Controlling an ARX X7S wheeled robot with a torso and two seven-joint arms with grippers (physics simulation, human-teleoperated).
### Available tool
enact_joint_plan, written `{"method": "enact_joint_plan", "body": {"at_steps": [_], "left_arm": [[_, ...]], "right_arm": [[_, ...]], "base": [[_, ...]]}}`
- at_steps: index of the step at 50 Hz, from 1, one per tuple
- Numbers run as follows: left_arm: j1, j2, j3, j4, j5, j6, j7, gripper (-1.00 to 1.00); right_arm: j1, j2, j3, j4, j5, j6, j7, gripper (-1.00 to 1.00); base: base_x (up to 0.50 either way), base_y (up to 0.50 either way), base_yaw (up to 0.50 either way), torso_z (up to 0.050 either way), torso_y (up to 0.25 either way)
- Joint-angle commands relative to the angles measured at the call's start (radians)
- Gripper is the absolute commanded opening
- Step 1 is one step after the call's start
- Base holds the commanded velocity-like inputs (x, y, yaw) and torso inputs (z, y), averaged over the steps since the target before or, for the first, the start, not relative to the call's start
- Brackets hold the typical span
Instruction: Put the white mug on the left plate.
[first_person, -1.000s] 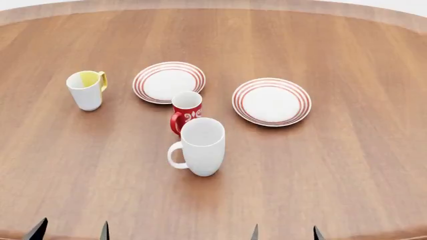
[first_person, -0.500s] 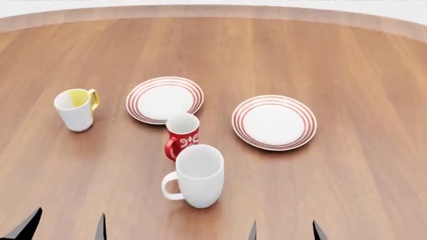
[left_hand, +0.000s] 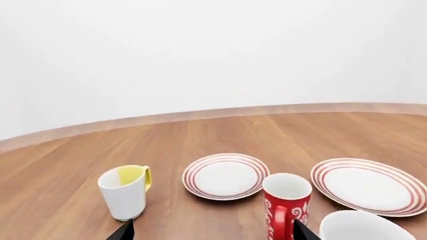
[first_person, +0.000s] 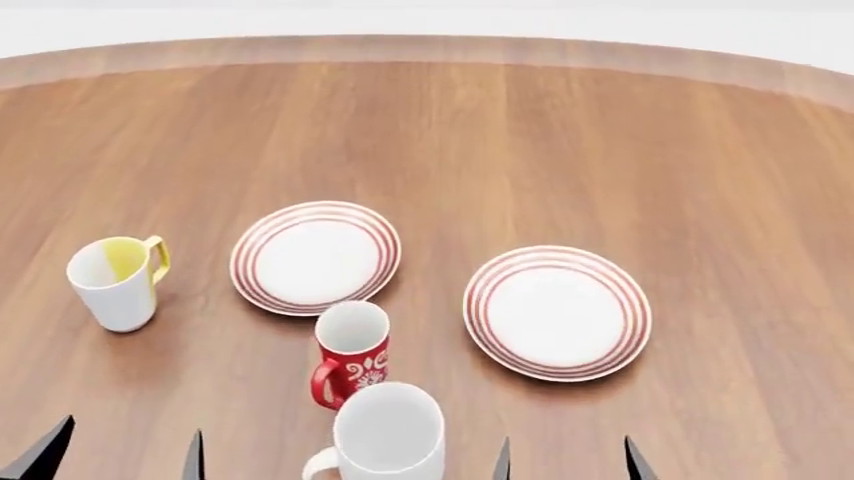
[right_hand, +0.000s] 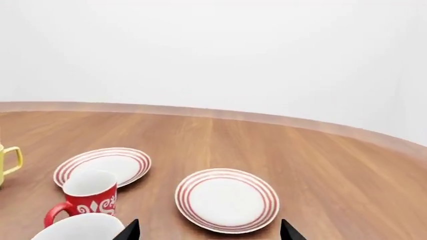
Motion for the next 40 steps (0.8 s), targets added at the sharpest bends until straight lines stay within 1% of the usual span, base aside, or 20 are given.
{"method": "enact_joint_plan", "body": {"at_steps": [1, 11, 18, 40], "left_arm": [[0.028, -0.015, 0.004, 0.072, -0.015, -0.021, -0.010, 1.00], [0.029, -0.027, 0.025, 0.067, -0.001, -0.019, -0.015, 1.00], [0.022, -0.025, 0.029, 0.025, -0.006, 0.006, -0.020, 1.00], [0.019, -0.036, 0.044, 0.014, -0.016, 0.014, -0.034, 1.00]], "right_arm": [[-0.015, 0.013, -0.012, -0.055, 0.004, 0.019, 0.014, 1.00], [-0.014, 0.025, -0.026, -0.071, -0.002, 0.038, 0.023, 1.00], [-0.003, 0.024, -0.031, -0.043, 0.005, 0.024, 0.027, 1.00], [-0.006, 0.037, -0.039, -0.021, 0.023, -0.001, 0.040, 1.00]], "base": [[0.37, 0.00, 0.00, 0.000, 0.000], [0.37, 0.00, 0.00, 0.000, 0.000], [0.37, 0.00, 0.00, 0.000, 0.000], [0.37, 0.00, 0.00, 0.000, 0.001]]}}
